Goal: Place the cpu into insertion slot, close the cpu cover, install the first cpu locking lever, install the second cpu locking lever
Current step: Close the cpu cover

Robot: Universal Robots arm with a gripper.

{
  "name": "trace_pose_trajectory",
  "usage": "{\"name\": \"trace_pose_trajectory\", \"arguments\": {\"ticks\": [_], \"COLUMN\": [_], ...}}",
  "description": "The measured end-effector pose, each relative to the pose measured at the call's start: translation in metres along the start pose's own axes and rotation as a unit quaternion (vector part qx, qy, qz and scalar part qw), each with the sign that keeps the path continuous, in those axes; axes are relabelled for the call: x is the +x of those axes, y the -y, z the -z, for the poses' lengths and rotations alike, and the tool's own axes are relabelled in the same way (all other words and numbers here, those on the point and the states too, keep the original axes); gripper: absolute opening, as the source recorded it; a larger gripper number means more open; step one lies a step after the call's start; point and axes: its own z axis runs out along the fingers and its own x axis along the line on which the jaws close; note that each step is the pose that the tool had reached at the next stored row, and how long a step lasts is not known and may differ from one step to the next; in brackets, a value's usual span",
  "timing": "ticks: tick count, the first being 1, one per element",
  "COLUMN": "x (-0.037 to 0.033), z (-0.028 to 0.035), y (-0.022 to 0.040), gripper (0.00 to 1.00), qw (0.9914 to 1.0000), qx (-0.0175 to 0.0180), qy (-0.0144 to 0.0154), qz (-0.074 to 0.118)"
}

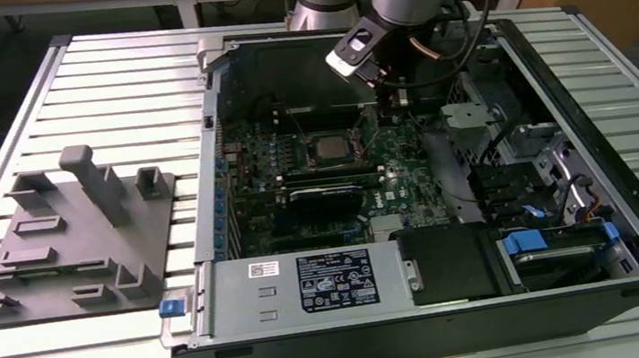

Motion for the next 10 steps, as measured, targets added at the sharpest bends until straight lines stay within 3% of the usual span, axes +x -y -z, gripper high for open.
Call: {"name": "trace_pose_trajectory", "arguments": {"ticks": [8,10], "x": [0.0,-0.0001], "z": [-0.0002,-0.0005], "y": [0.0014,0.0049], "gripper": [0.1,0.1], "qw": [1.0,1.0], "qx": [0.0,0.0], "qy": [0.0,0.0], "qz": [0.0,0.0]}}
